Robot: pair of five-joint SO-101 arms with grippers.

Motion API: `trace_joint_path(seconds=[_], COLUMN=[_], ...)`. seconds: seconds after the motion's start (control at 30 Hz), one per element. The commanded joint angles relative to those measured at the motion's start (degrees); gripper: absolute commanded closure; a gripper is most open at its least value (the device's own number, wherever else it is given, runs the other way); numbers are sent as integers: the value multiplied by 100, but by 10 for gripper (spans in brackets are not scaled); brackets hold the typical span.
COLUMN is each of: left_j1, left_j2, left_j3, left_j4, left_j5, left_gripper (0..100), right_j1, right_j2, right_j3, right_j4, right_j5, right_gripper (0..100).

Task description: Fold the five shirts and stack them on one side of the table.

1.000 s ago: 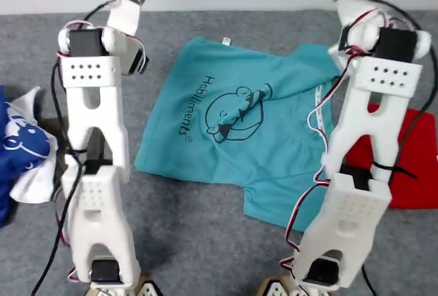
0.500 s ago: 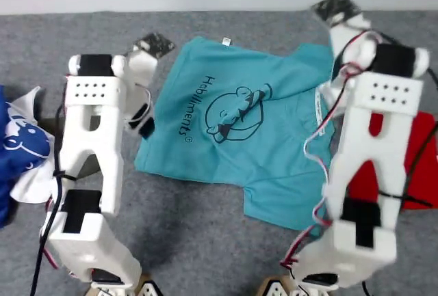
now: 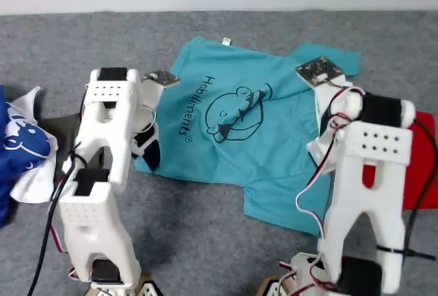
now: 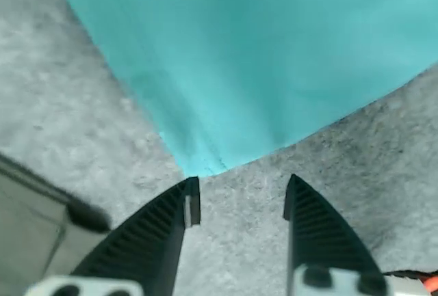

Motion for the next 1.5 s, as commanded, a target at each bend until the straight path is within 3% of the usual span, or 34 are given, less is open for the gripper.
trace_joint_path(seconds=[0.0,0.37,0.6,0.77,0.87,1.0,1.17,1.47], left_j1=[-35,-26,158,167,123,141,141,123], left_j2=[176,1073,1398,897,369,0,0,0], left_j3=[-4,-312,-479,-479,-479,-470,-444,-444], left_j4=[-264,-642,-536,-571,-633,-642,-756,-782], left_j5=[-53,396,369,466,897,1284,1407,1371], left_gripper=[795,806,998,995,995,995,995,995], right_j1=[13,-13,-22,-22,-31,-541,-1174,-1877], right_j2=[-462,-1156,-1534,-1604,-1604,-1604,-1587,-1587], right_j3=[79,1029,1916,2338,2655,3174,3376,4404], right_j4=[145,198,180,84,-171,-479,-804,-1982], right_j5=[-237,-281,-299,-299,-299,-299,-589,-659], right_gripper=[851,851,851,851,851,846,755,753])
